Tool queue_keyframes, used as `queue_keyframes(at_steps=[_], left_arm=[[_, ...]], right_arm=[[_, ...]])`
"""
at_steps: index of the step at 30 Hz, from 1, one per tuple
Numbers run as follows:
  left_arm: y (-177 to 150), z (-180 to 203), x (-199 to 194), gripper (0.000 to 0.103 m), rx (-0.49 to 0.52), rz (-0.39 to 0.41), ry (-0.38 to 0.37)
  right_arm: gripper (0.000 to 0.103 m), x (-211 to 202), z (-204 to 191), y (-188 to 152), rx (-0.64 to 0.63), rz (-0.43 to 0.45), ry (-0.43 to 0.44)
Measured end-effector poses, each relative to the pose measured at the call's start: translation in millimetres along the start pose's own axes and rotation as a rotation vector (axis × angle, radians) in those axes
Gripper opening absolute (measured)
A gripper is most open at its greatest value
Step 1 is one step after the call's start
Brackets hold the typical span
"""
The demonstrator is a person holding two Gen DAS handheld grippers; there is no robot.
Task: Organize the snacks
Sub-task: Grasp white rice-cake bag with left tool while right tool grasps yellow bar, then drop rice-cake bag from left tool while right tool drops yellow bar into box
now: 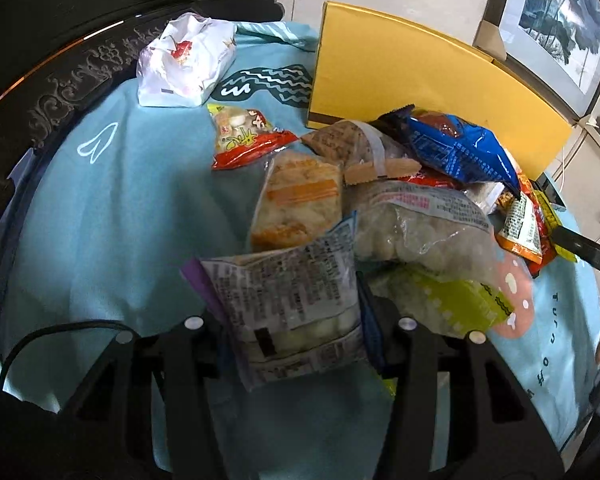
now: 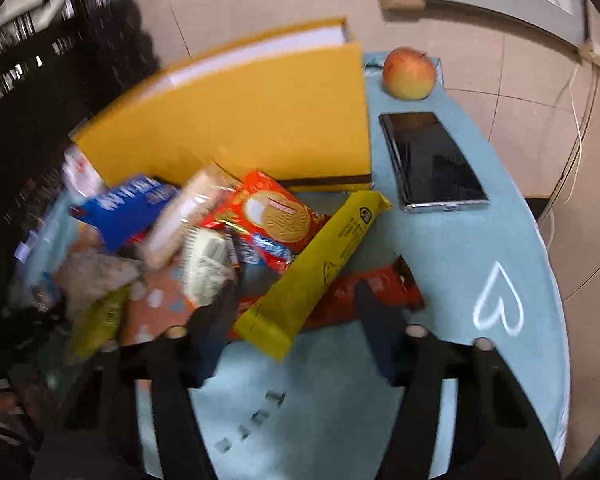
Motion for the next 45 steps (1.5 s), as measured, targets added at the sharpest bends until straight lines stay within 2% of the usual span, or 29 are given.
queue_keyframes(at_steps=[3,5,7,9,13,17,21,25,28,29,30,32,33,36,39,42,45], left_arm=[[0,-1,2,0.051,-0.002,0.001,-0.011],[0,-2,4,0.051,-0.01,-0.002,-0.017],[2,-4,4,0.051,-0.022,-0.003,-0.028],[2,-4,2,0.051,-0.028,-0.005,-0.036],[5,1,-5,0.051,-0.008,-0.005,-0.048],[11,6,-16,0.051,-0.006,0.025,-0.036],[11,11,-28,0.051,0.012,0.044,-0.03],[10,19,-37,0.051,0.043,0.06,-0.031],[8,24,-36,0.051,0.044,0.049,-0.037],[7,28,-36,0.051,0.051,0.046,-0.042],[7,29,-35,0.051,0.058,0.044,-0.045],[6,33,-36,0.052,0.067,0.043,-0.05],[6,34,-37,0.052,0.071,0.042,-0.053],[6,33,-41,0.052,0.073,0.043,-0.052],[11,32,-45,0.052,0.072,0.05,-0.052],[21,42,-52,0.052,0.096,0.066,-0.07],[39,60,-64,0.052,0.123,0.096,-0.102]], right_arm=[[0.044,15,-2,8,-0.05,-0.035,-0.06],[0.043,21,-2,9,-0.046,-0.051,-0.051],[0.034,20,1,9,-0.029,-0.055,-0.031],[0.023,12,11,5,0.058,-0.057,0.06],[0.021,-6,24,-4,0.185,-0.065,0.245],[0.021,-25,20,-12,0.165,-0.041,0.284],[0.021,-29,10,-26,0.109,-0.054,0.263],[0.023,-18,6,-47,0.0,-0.106,0.132],[0.025,-11,3,-45,-0.068,-0.106,0.053],[0.031,-8,1,-42,-0.075,-0.105,0.038],[0.032,-4,1,-40,-0.083,-0.099,0.028],[0.031,0,-1,-35,-0.107,-0.079,-0.002],[0.021,-1,-1,-35,-0.103,-0.07,-0.003],[0.019,-16,0,-36,-0.028,-0.03,0.095],[0.019,-38,8,-32,0.065,-0.003,0.233],[0.019,-57,9,-20,0.101,0.032,0.293],[0.019,-85,2,-2,0.097,0.106,0.324]])
Point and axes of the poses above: each gripper's, at about its wrist camera, not at the fingertips, and x roughly the way its jaws point, z to its right, y to its top, the point moved 9 cm from there along x, roughly the way its jaws point, and after that the axes turned 4 degrees about -y, right-handed, at the moved point
